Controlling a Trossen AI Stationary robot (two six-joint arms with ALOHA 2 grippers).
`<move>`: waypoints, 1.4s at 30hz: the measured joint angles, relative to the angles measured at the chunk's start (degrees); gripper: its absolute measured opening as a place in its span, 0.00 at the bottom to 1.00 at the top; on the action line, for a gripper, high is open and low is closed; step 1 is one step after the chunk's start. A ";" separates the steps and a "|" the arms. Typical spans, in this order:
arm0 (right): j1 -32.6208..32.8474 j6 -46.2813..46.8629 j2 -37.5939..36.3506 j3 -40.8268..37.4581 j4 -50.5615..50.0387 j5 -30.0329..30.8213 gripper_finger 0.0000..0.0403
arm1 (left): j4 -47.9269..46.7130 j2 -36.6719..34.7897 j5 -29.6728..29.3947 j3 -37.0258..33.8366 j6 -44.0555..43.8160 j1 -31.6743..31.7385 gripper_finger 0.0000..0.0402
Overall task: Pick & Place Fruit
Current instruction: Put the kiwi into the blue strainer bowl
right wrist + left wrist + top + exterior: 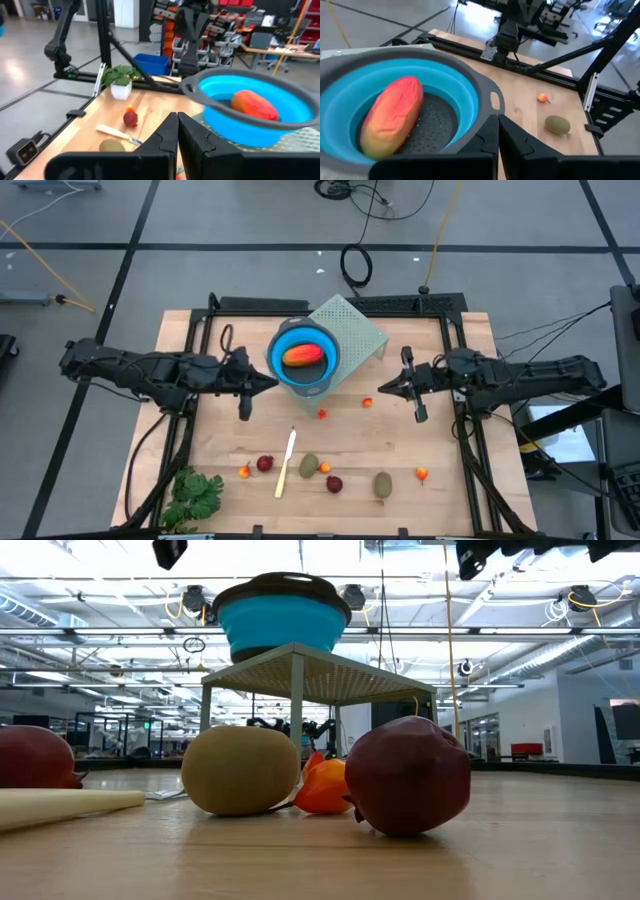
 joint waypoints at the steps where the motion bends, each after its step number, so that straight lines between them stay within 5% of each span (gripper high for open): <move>1: 0.54 0.22 0.56 0.00 0.29 0.00 0.01 | 0.77 -1.00 -0.06 -1.29 -0.12 -0.27 0.00; 10: 6.10 1.72 5.36 -0.02 7.45 0.44 0.01 | 4.56 -9.05 -1.47 -9.91 -0.37 -2.90 0.01; 26: 20.47 11.47 12.32 3.65 9.30 18.38 0.00 | 4.32 -19.17 -1.65 -16.81 0.82 -7.96 0.02; 42: 30.01 33.17 25.26 18.94 -10.32 24.29 0.00 | 3.82 -23.02 -1.59 -20.30 -0.13 -13.16 0.01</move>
